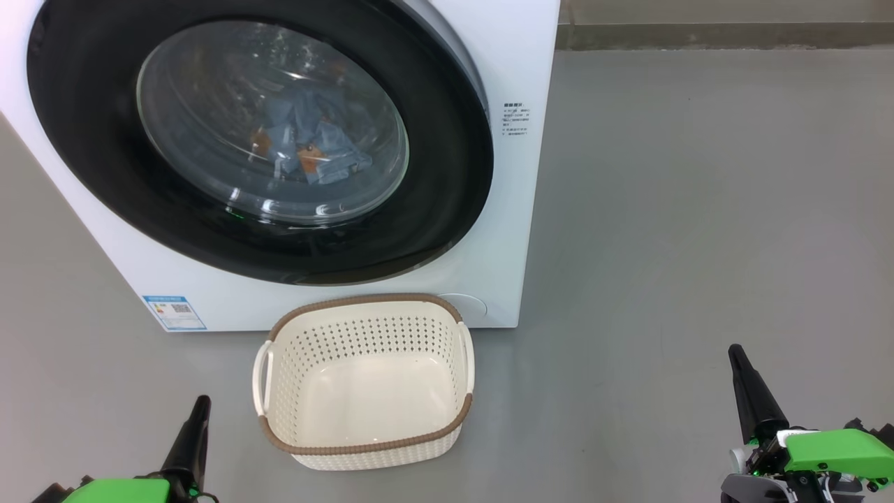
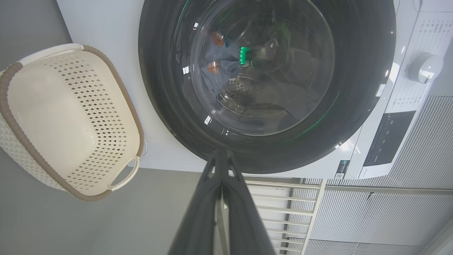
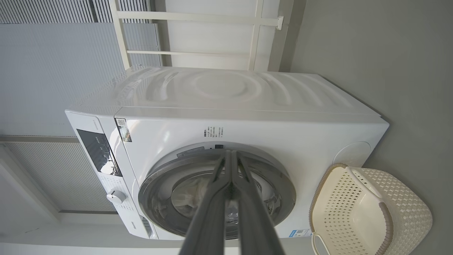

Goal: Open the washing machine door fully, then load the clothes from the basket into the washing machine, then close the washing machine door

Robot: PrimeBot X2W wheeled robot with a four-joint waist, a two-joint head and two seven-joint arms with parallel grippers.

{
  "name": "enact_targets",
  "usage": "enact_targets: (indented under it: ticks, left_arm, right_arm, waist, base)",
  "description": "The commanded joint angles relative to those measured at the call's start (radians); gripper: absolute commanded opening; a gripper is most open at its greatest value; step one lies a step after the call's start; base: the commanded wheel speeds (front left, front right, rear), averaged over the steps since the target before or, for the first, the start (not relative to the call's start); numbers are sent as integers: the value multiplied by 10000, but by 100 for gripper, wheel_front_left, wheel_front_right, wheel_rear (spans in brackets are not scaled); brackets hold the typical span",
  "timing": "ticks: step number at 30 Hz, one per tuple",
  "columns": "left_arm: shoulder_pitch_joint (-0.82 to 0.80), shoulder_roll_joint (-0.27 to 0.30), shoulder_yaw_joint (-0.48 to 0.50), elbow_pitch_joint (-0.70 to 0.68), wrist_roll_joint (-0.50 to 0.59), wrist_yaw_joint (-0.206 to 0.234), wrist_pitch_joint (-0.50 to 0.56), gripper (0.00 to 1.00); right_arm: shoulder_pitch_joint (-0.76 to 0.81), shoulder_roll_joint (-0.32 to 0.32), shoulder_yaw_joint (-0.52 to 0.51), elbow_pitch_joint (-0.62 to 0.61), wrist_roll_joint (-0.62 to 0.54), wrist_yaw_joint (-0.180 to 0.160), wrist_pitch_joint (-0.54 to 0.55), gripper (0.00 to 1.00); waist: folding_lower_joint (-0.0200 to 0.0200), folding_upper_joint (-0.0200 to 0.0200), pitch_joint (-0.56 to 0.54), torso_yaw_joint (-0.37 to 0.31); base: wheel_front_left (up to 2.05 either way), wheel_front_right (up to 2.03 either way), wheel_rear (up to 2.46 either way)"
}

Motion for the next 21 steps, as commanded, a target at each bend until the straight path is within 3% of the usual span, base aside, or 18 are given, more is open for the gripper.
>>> enact_targets:
  ticks: [1, 21]
  left_arm:
    - [-433, 114, 370, -283, -158, -29, 70, 0]
    - [-433, 114, 367, -283, -161, -29, 68, 0]
  right_arm:
    - [-103, -7, 195, -338, 235, 16, 92, 0]
    - [-103, -7, 196, -338, 236, 16, 91, 0]
  waist:
    - [0, 0, -2, 3]
    - [0, 0, -2, 3]
  base:
    - [0, 0, 0]
    - [0, 0, 0]
